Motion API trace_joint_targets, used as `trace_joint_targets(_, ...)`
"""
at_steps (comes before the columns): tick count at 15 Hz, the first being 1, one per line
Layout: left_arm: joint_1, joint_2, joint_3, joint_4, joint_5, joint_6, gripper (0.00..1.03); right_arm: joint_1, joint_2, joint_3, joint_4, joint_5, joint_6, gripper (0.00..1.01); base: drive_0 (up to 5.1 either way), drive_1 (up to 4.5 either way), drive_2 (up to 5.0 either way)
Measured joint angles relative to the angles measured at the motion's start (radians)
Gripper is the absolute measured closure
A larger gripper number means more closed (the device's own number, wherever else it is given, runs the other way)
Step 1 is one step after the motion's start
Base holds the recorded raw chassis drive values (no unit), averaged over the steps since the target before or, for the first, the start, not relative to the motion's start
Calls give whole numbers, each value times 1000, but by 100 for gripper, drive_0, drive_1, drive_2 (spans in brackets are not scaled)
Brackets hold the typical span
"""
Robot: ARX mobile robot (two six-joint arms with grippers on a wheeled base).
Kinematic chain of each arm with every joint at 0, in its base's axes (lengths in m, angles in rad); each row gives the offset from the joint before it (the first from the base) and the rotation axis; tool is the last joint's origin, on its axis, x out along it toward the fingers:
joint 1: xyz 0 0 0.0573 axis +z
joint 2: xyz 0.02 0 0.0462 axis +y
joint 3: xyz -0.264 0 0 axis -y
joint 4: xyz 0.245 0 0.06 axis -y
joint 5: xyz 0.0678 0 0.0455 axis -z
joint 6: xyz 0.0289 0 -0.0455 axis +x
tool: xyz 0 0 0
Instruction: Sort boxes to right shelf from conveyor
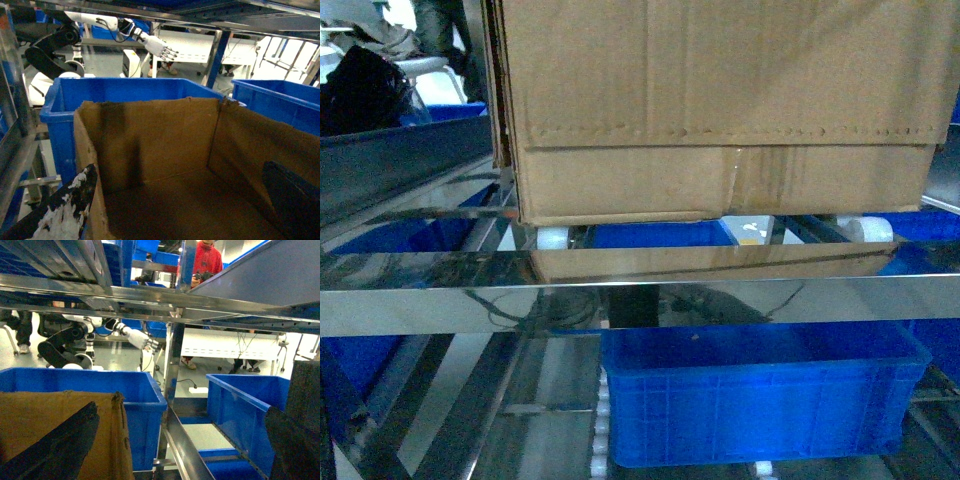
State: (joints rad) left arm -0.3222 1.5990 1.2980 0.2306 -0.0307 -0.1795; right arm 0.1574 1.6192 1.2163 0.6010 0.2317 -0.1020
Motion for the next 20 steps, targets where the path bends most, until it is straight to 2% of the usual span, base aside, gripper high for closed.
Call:
trace_joint_targets(2,-8,-21,-66,67,-25,-13,5,0,-26,-54,47,0,0,3,0,0,0)
trace_joint_targets(5,9,-63,-134,139,-53,-30,5,0,-64,-113,145,8,-8,3,0,0,0)
trace_joint_targets(9,2,-166,-241,176,-58,-19,5,-2,-160,-197,181,0,-23,3,0,0,0)
trace_joint_targets(13,9,-323,-372,159,-27,47,5,2,-297,-319,163,-48,-39,3,0,0,0)
trace_joint_targets(16,21,-432,-437,95,14,103,5,7,-406,-371,106,-69,-54,3,0,0,0)
trace_joint_targets(18,39,-584,-508,2,39,161,5,-22,-540,-415,-13,-80,-44,3,0,0,0)
trace_joint_targets(20,44,-678,-537,-73,52,185,5,-73,-653,-438,-107,-81,-36,3,0,0,0)
